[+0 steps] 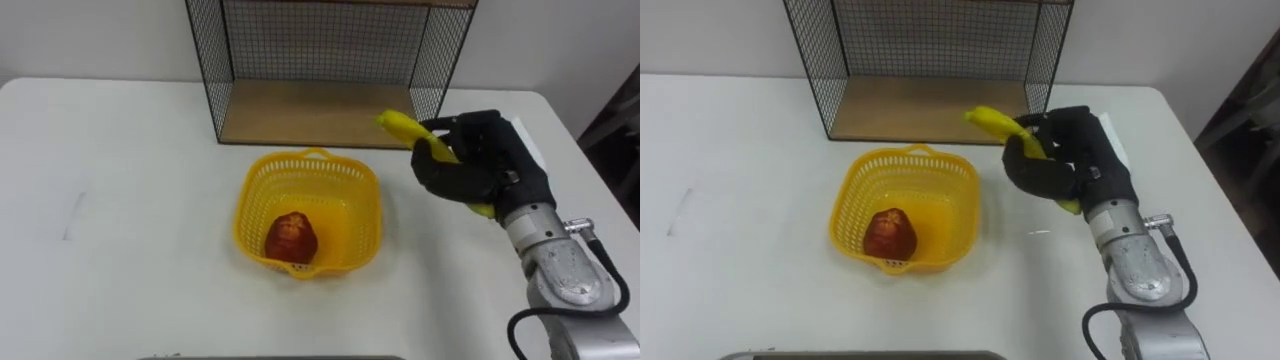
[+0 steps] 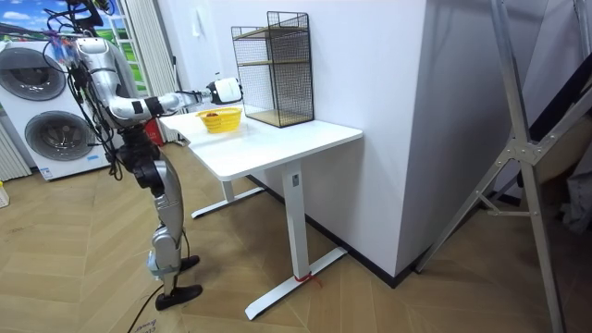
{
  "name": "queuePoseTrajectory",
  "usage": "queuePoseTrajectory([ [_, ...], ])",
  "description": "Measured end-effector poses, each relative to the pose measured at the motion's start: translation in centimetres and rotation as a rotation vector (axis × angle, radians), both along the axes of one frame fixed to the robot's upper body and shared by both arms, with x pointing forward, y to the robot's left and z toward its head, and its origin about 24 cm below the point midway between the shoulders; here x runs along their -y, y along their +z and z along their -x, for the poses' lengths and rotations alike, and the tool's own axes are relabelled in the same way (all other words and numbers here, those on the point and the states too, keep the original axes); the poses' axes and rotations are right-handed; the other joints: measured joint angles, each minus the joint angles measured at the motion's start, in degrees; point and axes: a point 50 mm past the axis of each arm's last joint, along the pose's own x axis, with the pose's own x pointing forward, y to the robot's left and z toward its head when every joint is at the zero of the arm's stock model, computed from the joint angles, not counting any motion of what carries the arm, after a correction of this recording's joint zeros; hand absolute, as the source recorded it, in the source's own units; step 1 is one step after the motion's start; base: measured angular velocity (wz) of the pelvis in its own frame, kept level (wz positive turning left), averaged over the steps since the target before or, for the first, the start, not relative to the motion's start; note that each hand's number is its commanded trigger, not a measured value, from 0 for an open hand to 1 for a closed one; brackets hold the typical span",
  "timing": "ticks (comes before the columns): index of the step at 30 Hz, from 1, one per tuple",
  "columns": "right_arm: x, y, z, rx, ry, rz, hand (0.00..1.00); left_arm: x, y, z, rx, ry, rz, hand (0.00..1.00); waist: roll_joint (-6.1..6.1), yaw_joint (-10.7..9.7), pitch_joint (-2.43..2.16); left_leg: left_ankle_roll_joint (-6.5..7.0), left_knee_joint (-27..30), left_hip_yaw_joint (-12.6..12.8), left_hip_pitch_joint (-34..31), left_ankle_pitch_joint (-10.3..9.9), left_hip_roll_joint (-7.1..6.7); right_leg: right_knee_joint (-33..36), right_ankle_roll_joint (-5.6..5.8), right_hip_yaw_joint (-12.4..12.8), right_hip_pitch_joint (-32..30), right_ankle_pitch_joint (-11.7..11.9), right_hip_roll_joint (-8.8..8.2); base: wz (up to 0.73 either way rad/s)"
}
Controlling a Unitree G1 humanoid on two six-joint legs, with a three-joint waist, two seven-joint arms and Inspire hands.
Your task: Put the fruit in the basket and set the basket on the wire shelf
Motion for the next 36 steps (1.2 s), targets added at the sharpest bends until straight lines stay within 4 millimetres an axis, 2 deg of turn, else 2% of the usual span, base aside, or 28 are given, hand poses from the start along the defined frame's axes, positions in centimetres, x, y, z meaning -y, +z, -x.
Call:
queuePoseTrajectory([
  [5,-1.4,0.6,0.1,0.026,0.077,0.067,1.00,0.2,0.0,-0.2,-0.004,-0.012,0.026,0.00,-0.22,0.1,-0.09,-0.02,-0.4,0.3,0.2,0.1,0.08,0.4,0.00,0.3,0.1,0.0,0.06,-0.03],
  [9,-2.5,0.2,0.3,0.007,0.145,0.123,1.00,0.6,-0.1,-0.9,0.005,-0.051,0.043,0.00,-0.71,0.2,0.01,0.02,-0.6,0.3,0.3,0.2,0.03,0.6,0.00,0.5,0.1,0.0,0.01,0.00],
  [11,-2.8,0.0,0.3,-0.004,0.174,0.136,1.00,0.7,-0.1,-1.4,0.013,-0.062,0.044,0.00,-1.21,0.7,0.26,0.02,-0.6,0.5,0.3,0.2,0.06,0.6,0.01,0.5,0.0,0.0,0.03,-0.02],
  [14,-2.9,0.0,0.4,-0.015,0.195,0.140,1.00,0.7,-0.1,-1.7,0.018,-0.080,0.042,0.00,-1.74,1.4,0.28,0.04,-0.6,0.5,0.3,0.2,0.08,0.6,0.02,0.5,-0.1,0.0,0.02,-0.01],
  [24,-3.7,-0.6,0.5,-0.034,0.232,0.175,1.00,0.8,-0.2,-1.3,-0.003,-0.104,0.051,0.00,-1.24,1.7,0.58,0.06,-0.4,0.3,0.2,0.2,0.03,0.6,0.11,0.5,0.0,0.1,-0.01,0.00],
  [36,-5.2,-1.2,0.7,-0.050,0.264,0.165,1.00,1.0,-0.3,-1.2,-0.012,-0.116,0.055,0.00,-1.13,2.1,0.59,0.06,-0.5,0.0,0.0,0.2,-0.01,0.5,0.11,0.5,-0.1,0.1,0.01,0.00],
])
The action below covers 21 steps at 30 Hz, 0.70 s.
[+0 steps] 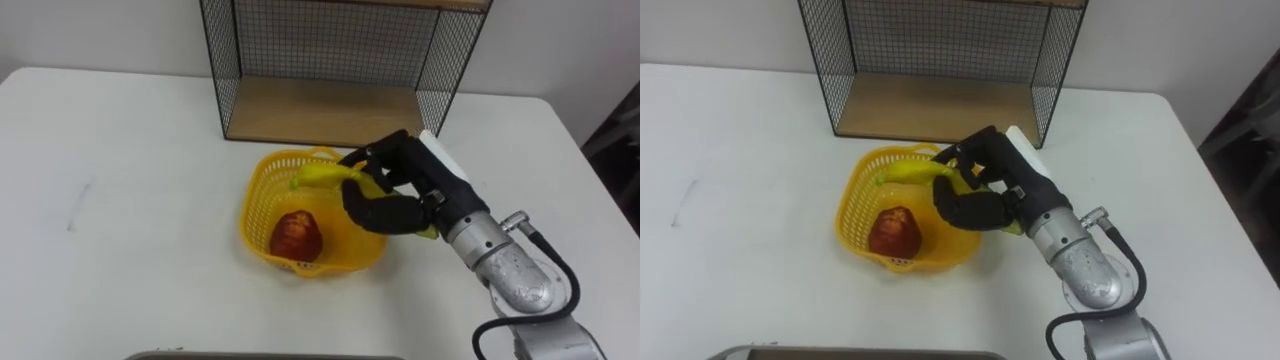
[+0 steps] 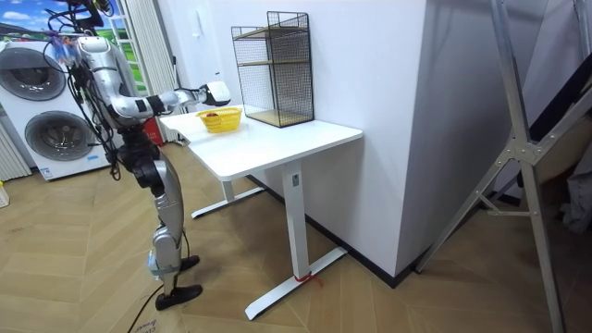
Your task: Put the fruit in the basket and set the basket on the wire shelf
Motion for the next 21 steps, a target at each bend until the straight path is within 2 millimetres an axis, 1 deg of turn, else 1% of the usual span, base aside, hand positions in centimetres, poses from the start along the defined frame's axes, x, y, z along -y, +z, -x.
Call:
queuePoseTrajectory([
  [2,0.1,-0.4,-0.2,-0.017,-0.006,0.003,1.00,0.0,0.0,-0.2,0.004,-0.001,0.000,0.00,-0.06,0.7,-0.02,0.00,0.0,0.0,0.0,0.0,-0.01,0.0,0.00,-0.2,0.0,0.0,0.00,0.00],
  [6,0.3,-0.9,-0.7,-0.037,-0.021,0.013,1.00,0.0,0.0,-0.3,0.002,-0.001,0.002,0.00,-0.17,0.9,-0.06,0.00,0.1,-0.3,-0.3,0.0,-0.05,0.0,0.00,-0.8,0.0,0.0,-0.03,0.06],
  [7,0.2,-0.7,-0.9,-0.034,-0.023,0.014,0.84,0.0,0.0,-0.3,-0.001,-0.002,0.002,0.00,-0.21,0.9,-0.06,0.00,0.3,-0.6,-0.6,0.0,-0.06,0.0,0.00,-1.1,-0.1,0.0,-0.03,0.10],
  [8,0.2,-0.5,-1.1,-0.024,-0.025,0.013,0.60,0.0,0.0,-0.3,-0.005,-0.001,0.002,0.00,-0.26,0.9,-0.03,0.00,0.4,-0.9,-0.8,0.0,-0.08,0.0,0.00,-1.4,-0.2,0.0,-0.03,0.11],
  [9,0.2,-0.4,-1.2,-0.019,-0.025,0.013,0.29,0.0,0.0,-0.3,-0.007,-0.001,0.003,0.00,-0.27,0.9,-0.04,0.00,0.4,-1.0,-0.8,0.0,-0.09,0.0,0.00,-1.5,-0.2,0.0,-0.02,0.09],
  [10,0.1,-0.2,-1.3,-0.010,-0.023,0.014,0.05,0.0,0.0,-0.3,-0.009,-0.001,0.009,0.00,-0.32,1.0,-0.07,-0.01,0.5,-1.1,-0.8,0.0,-0.09,0.0,0.00,-1.6,-0.1,0.0,-0.01,0.05],
  [11,0.1,0.1,-1.5,0.000,-0.021,0.016,0.01,0.0,0.0,-0.4,-0.010,-0.007,0.011,0.00,-0.37,1.0,-0.08,-0.01,0.5,-1.1,-0.9,0.0,-0.08,0.0,0.00,-1.7,-0.1,0.0,0.00,0.05],
  [12,0.0,0.2,-1.6,0.004,-0.020,0.016,0.00,0.0,0.0,-0.4,-0.009,-0.008,0.012,0.00,-0.41,1.0,-0.08,-0.01,0.5,-1.2,-0.9,0.0,-0.08,0.0,0.00,-1.8,-0.1,0.0,0.00,0.00],
  [13,0.0,0.3,-1.7,0.010,-0.018,0.017,0.00,0.0,0.0,-0.5,-0.009,-0.008,0.013,0.00,-0.56,1.2,-0.14,-0.02,0.4,-1.2,-0.9,0.0,-0.08,0.0,0.00,-1.8,-0.1,0.0,0.00,0.00],
  [16,-0.1,0.7,-2.0,0.024,-0.025,0.018,0.00,0.0,0.0,-0.5,-0.009,-0.007,0.014,0.00,-0.68,1.2,-0.10,-0.01,0.5,-1.2,-0.9,0.0,-0.10,0.0,0.00,-1.8,-0.1,0.0,-0.02,0.00],
  [21,0.0,0.7,-2.1,0.030,-0.039,0.016,0.00,0.0,0.0,-0.6,-0.006,-0.009,0.014,0.00,-0.77,1.6,-0.02,-0.01,0.5,-1.3,-0.9,0.0,-0.13,0.0,0.00,-2.0,-0.1,0.0,-0.05,0.00],
])
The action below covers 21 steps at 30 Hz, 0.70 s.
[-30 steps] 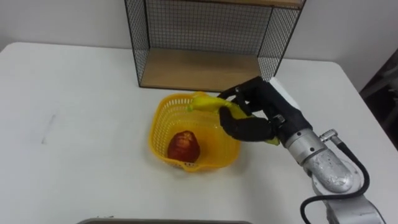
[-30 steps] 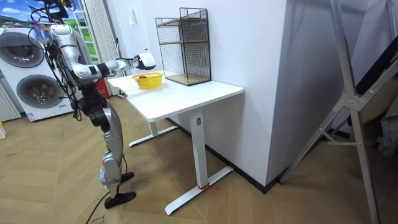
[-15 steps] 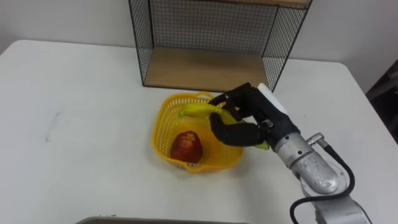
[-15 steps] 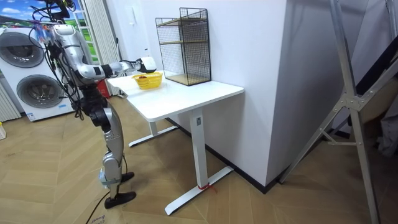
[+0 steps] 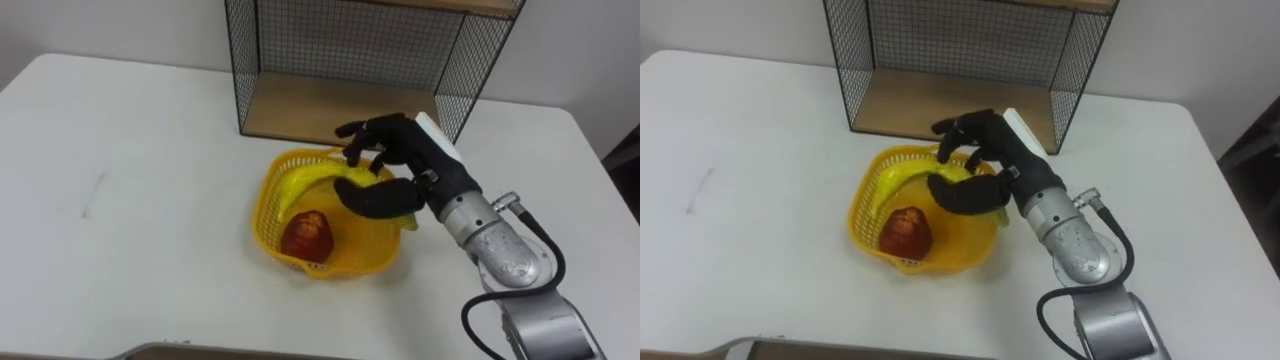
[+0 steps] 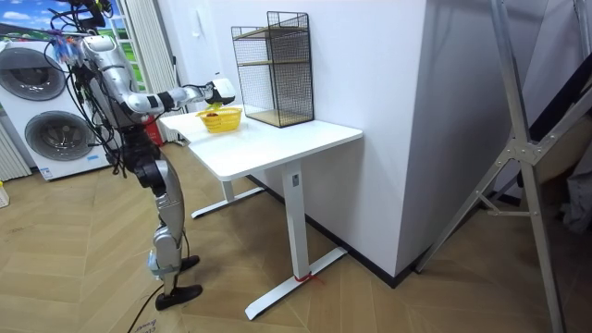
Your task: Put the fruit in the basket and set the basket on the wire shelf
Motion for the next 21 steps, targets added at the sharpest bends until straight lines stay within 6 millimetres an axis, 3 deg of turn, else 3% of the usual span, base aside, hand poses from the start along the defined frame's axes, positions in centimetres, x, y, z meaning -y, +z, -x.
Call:
queuePoseTrajectory([
  [21,0.39,-0.84,-0.12,-0.028,-0.035,0.007,0.00,-0.02,0.01,-0.20,0.005,0.000,-0.002,0.00,-0.06,0.8,0.14,0.00,-0.1,0.0,-0.2,0.0,0.01,0.0,0.00,-0.2,-0.2,0.0,0.01,0.00],
])
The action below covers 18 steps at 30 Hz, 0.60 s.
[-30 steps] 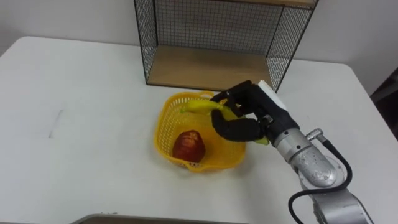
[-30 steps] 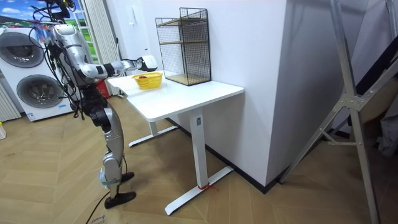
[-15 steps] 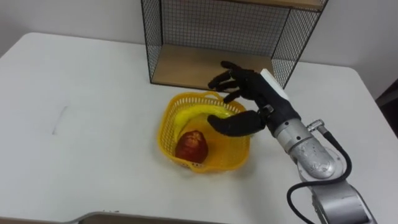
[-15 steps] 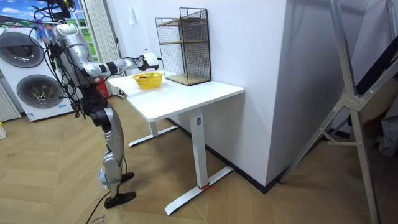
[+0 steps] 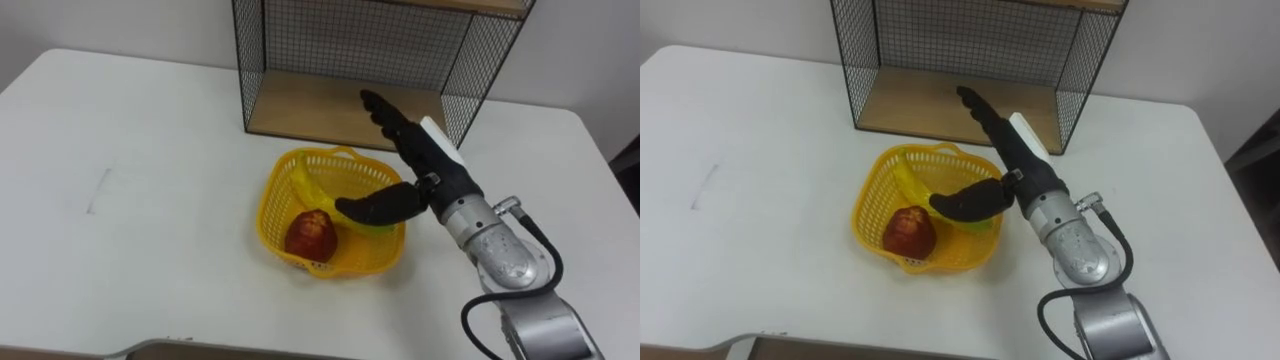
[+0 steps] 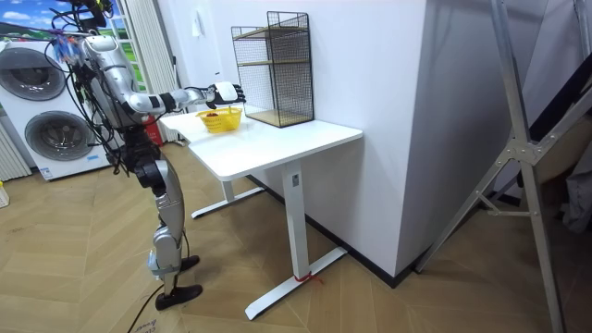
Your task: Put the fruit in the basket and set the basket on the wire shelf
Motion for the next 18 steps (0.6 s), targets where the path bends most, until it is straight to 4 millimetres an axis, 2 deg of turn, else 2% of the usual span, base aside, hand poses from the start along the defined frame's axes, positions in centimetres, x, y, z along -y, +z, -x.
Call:
queuePoseTrajectory([
  [7,0.2,0.0,0.0,0.004,-0.026,-0.012,0.00,0.0,0.0,0.1,0.002,0.010,-0.003,0.00,0.02,-0.1,0.00,0.00,0.0,0.1,0.4,0.0,0.00,0.1,0.00,0.5,0.3,0.0,-0.01,0.00],
  [10,0.5,0.0,0.0,-0.009,-0.034,-0.070,0.00,-0.2,0.0,0.6,-0.005,0.033,-0.009,0.00,0.17,-0.2,0.02,0.00,0.1,0.1,0.5,0.0,0.01,0.0,0.00,0.6,0.3,0.0,-0.02,0.00],
  [15,1.0,0.4,-0.1,-0.010,-0.072,-0.180,0.00,-0.9,0.1,1.8,0.004,0.159,-0.042,0.00,0.89,-1.0,-0.18,0.00,0.1,0.1,0.5,0.0,0.02,0.0,0.00,0.1,0.4,0.0,-0.06,0.01],
  [18,1.8,0.9,-0.2,0.014,-0.132,-0.240,0.00,-1.5,0.1,3.3,0.016,0.338,-0.080,0.00,1.78,-2.1,-0.15,0.01,0.2,-0.4,0.7,0.0,-0.12,-0.1,0.00,-0.3,0.9,0.0,-0.08,0.08],
])
